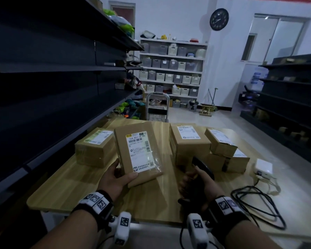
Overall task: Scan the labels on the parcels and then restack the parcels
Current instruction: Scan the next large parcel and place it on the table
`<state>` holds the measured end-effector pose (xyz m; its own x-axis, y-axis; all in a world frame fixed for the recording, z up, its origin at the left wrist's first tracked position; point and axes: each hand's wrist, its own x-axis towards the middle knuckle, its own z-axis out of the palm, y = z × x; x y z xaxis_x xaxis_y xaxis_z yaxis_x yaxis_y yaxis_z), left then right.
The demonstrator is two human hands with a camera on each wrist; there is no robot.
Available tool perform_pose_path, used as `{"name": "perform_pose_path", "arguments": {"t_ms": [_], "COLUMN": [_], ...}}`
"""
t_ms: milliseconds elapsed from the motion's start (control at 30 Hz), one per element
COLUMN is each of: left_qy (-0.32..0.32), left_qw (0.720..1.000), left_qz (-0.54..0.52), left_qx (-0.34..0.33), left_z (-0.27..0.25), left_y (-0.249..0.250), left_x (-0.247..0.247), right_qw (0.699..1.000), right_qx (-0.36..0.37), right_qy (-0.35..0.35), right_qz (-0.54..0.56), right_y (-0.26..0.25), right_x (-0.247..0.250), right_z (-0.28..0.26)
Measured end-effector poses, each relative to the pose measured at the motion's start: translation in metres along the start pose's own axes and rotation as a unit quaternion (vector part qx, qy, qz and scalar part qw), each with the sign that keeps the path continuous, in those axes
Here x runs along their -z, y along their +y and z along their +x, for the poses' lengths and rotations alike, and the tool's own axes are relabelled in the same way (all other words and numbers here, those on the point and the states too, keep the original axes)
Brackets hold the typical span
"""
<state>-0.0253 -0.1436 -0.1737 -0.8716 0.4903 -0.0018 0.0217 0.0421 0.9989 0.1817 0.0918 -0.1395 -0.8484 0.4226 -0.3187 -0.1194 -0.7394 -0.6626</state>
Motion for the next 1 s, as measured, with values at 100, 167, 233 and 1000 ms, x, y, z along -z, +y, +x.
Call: {"name": "perform_pose_path", "arguments": {"t_ms": [100, 167, 233, 1000], "left_qy": [-0.003, -0.005, -0.005, 0.003], "left_qw": [1.000, 1.000, 0.999, 0.979], "left_qz": [0.006, 0.017, 0.026, 0.057], "left_qx": [0.002, 0.006, 0.037, 0.196], "left_z": [-0.001, -0.003, 0.000, 0.096], "left_y": [0.002, 0.005, 0.008, 0.063], "left_x": [0.000, -0.002, -0.005, -0.076], "right_qw": [0.999, 0.999, 0.998, 0.997], "right_qx": [-0.010, -0.009, 0.002, 0.008], "right_qy": [0.031, 0.040, 0.038, 0.036], "right_qz": [0.008, 0.026, 0.053, 0.066], "right_y": [-0.001, 0.000, 0.001, 0.000], "right_x": [0.012, 0.015, 0.018, 0.031], "right_z": [0.007, 0.008, 0.008, 0.026]}}
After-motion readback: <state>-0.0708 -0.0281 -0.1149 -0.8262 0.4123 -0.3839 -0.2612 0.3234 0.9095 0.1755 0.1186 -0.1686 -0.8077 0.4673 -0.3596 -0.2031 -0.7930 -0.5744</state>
